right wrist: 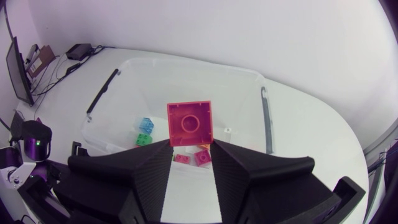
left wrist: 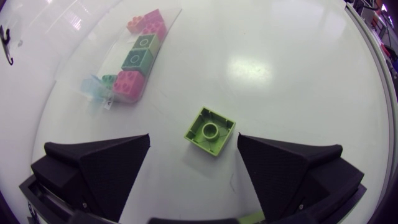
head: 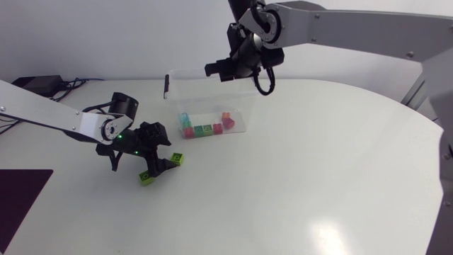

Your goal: Place the duplo bricks in the container

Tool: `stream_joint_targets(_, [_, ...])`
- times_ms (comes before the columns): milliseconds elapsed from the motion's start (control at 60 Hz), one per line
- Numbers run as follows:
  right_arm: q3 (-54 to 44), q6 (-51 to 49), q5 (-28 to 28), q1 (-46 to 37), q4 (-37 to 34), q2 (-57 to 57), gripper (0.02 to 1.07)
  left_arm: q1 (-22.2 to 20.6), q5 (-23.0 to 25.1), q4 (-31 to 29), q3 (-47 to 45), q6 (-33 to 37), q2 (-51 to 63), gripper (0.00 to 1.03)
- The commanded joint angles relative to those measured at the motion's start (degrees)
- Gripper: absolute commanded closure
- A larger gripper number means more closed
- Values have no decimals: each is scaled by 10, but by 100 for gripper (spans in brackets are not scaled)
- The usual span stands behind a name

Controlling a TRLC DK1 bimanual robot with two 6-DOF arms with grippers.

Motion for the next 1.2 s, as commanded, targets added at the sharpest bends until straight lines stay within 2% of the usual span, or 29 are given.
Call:
stream_joint_targets(0, [35,-3,3,-9,-19,41,51,6,1,4,9,16,13,5])
stream_joint_targets(33, [42,-3,3,-10,-21,47,42,7,1,4,8,16,12,5])
stream_joint_targets(100, [49,-2,3,-10,-26,51,32,10,1,4,8,17,12,5])
stream_joint_targets(200, [52,-2,3,-9,-30,46,25,10,1,4,10,18,11,5])
stream_joint_targets(367, [23,-5,3,-9,-33,3,24,10,1,8,23,21,25,5])
stream_joint_targets(617, [-91,-31,-4,2,-24,-88,24,4,2,8,46,32,57,5])
stream_joint_targets(900, [-202,-47,-19,-1,1,-149,24,-25,16,-1,35,36,48,6])
stream_joint_targets(983, [-221,-49,-20,1,5,-161,24,-36,17,-7,30,35,45,16])
stream_joint_targets(1017, [-227,-49,-20,2,7,-166,24,-42,17,-14,30,35,45,24])
stream_joint_targets(1067, [-239,-52,-20,4,11,-175,24,-45,17,-26,33,34,45,38])
stream_joint_targets(1083, [-241,-53,-20,4,11,-178,24,-47,16,-38,38,32,45,50])
stream_joint_targets(1133, [-247,-54,-20,5,11,-182,24,-48,16,-62,49,32,45,76])
stream_joint_targets(1150, [-249,-54,-20,5,12,-184,24,-48,16,-66,51,32,45,80])
stream_joint_targets(1183, [-254,-56,-21,5,13,-188,24,-45,16,-85,54,37,38,80])
